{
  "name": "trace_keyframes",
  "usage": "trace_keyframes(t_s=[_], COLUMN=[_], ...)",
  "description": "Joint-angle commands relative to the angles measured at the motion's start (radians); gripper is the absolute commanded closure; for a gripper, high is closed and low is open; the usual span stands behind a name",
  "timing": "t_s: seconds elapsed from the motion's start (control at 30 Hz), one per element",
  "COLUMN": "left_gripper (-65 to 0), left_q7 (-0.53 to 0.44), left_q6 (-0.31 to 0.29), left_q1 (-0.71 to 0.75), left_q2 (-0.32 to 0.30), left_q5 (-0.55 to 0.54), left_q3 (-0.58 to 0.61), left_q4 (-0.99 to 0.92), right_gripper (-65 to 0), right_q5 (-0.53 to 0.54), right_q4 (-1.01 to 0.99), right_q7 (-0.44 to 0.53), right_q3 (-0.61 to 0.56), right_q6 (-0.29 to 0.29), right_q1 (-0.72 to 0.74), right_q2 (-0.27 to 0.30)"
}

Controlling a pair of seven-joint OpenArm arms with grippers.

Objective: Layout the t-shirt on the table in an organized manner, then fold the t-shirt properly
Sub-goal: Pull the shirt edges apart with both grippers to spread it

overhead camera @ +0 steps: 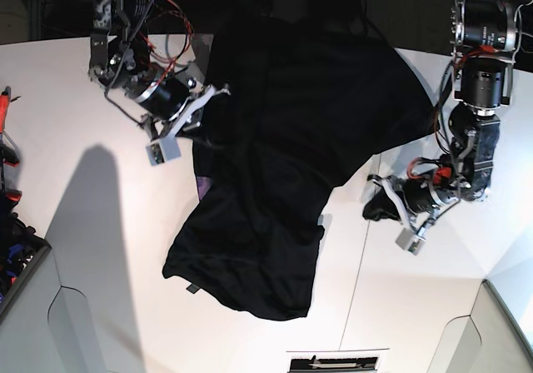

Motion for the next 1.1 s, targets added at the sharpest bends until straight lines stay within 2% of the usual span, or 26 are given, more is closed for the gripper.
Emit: trace_keyframes(t_s=[0.0, 0.1, 0.2, 0.43, 0.47, 0.57, 0.63, 0.7, 0.83, 1.07], left_gripper=[-1.6, -2.1, -4.3, -4.8, -6.2, -19.0, -26.6, -28.6, -28.6, -28.6], left_q7=[-0.009, 0.089, 0.200, 0.224, 0.224, 0.224, 0.224, 0.225, 0.225, 0.220], left_q6=[-0.008, -0.008, -0.008, -0.008, -0.008, -0.008, -0.008, -0.008, -0.008, -0.008], left_q1=[-0.035, -0.024, 0.027, 0.236, 0.265, 0.333, 0.372, 0.407, 0.453, 0.467], left_q2=[-0.038, -0.087, -0.105, -0.100, -0.099, -0.096, -0.096, -0.096, -0.096, -0.096], left_q5=[-0.061, -0.205, -0.303, -0.323, -0.322, -0.323, -0.323, -0.322, -0.322, -0.302], left_q3=[-0.006, -0.006, -0.006, -0.006, -0.006, -0.006, -0.006, -0.006, -0.006, -0.006], left_q4=[0.034, 0.114, 0.220, 0.417, 0.428, 0.434, 0.434, 0.434, 0.434, 0.434], right_gripper=[0.0, 0.0, 0.0, 0.0, -5.5, -31.7, -40.1, -40.9, -40.9, -40.2], right_q5=[0.002, -0.066, -0.117, -0.175, -0.191, -0.254, -0.293, -0.306, -0.308, -0.379], right_q4=[0.024, 0.024, 0.016, -0.163, -0.209, -0.382, -0.509, -0.631, -0.808, -0.892], right_q7=[0.026, 0.025, 0.025, 0.029, 0.038, 0.135, 0.200, 0.242, 0.260, 0.260], right_q3=[0.006, 0.025, 0.053, 0.068, 0.068, 0.067, 0.065, 0.055, -0.009, -0.233], right_q6=[0.004, -0.002, -0.020, -0.041, -0.041, -0.040, -0.040, -0.040, -0.032, -0.031], right_q1=[0.043, 0.129, 0.216, 0.431, 0.462, 0.554, 0.619, 0.681, 0.771, 0.777], right_q2=[0.004, 0.005, 0.005, 0.004, 0.005, 0.005, 0.006, 0.008, 0.007, 0.012])
